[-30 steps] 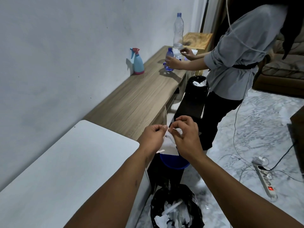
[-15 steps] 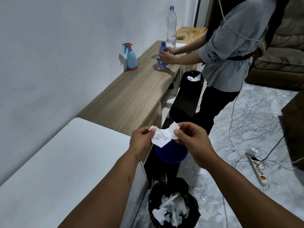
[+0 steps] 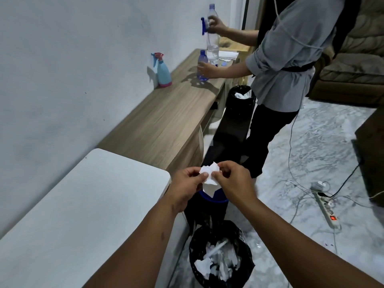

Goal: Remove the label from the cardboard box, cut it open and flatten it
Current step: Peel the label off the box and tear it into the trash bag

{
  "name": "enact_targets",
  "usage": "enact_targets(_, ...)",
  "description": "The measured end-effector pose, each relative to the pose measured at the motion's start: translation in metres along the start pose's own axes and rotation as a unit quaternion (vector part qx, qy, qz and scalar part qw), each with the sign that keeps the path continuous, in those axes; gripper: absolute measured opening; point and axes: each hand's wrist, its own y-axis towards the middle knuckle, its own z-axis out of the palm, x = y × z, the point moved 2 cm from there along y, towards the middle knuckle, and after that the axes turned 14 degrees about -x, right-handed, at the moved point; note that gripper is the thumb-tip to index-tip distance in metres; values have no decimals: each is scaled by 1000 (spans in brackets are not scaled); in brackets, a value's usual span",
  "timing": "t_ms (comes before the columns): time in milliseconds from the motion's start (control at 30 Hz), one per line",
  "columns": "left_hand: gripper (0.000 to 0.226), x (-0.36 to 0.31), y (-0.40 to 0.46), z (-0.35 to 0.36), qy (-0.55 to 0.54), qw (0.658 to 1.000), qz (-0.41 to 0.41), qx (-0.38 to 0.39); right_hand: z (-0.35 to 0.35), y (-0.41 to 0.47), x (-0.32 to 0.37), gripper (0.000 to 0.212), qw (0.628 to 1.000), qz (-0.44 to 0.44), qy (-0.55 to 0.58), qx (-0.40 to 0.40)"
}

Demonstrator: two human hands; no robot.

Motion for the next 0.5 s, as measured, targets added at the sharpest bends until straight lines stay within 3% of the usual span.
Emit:
enact_targets(100, 18, 1, -1, 0, 26, 999, 20, -35, -1, -5, 2, 51, 984, -124, -100, -75)
enact_targets(167, 18, 3, -3, 1, 23, 998, 25, -44, -2, -7, 3, 42, 957, -227, -160, -84)
enact_targets(233, 19, 2, -3, 2, 10, 999, 37, -37, -1, -8, -3, 31, 945, -269, -180, -48)
enact_targets(400, 28, 1, -7, 2, -33, 998, 56, -22, 1, -8, -17, 37, 964, -190, -176, 58)
enact_targets(500, 33, 0, -7, 2, -32, 997, 64, -25, 0, -6, -16, 35, 975, -138, -96, 147)
